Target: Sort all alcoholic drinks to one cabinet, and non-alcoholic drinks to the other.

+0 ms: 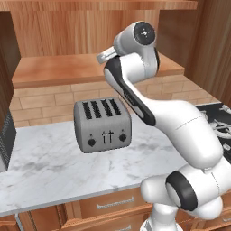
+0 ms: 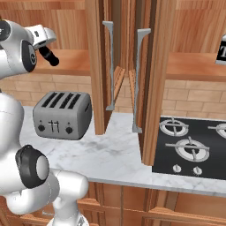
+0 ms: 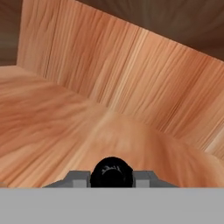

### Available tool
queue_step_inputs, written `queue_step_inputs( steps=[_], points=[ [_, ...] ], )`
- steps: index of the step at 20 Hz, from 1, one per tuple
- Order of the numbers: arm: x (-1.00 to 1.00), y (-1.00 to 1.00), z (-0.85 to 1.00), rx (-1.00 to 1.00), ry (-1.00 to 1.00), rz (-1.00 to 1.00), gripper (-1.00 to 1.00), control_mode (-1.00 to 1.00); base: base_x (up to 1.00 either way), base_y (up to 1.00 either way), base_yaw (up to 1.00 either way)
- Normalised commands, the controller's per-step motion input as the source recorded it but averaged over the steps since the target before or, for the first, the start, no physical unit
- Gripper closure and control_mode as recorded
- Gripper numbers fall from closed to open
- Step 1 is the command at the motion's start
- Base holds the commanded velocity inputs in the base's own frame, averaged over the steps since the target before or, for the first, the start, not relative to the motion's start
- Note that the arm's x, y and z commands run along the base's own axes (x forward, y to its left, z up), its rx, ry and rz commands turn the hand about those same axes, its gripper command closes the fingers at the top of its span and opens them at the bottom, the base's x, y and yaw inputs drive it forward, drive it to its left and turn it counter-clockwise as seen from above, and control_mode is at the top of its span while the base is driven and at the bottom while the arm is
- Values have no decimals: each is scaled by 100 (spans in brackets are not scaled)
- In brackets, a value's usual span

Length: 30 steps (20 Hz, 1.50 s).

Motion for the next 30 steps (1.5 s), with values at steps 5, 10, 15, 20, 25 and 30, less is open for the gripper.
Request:
queue_step_inputs(
  steps=[5,10,15,20,25,30],
  points=[
    [29,0,-13,0,0,0,100,-100,0,0,0],
    [30,0,-18,0,0,0,100,-100,0,0,0],
    [27,0,-26,0,0,0,100,-100,0,0,0],
    [12,0,-46,-3,0,0,100,-100,0,0,0],
    [16,0,-41,-3,0,0,100,-100,0,0,0],
    [18,0,-28,-1,0,0,100,-100,0,0,0]
  ],
)
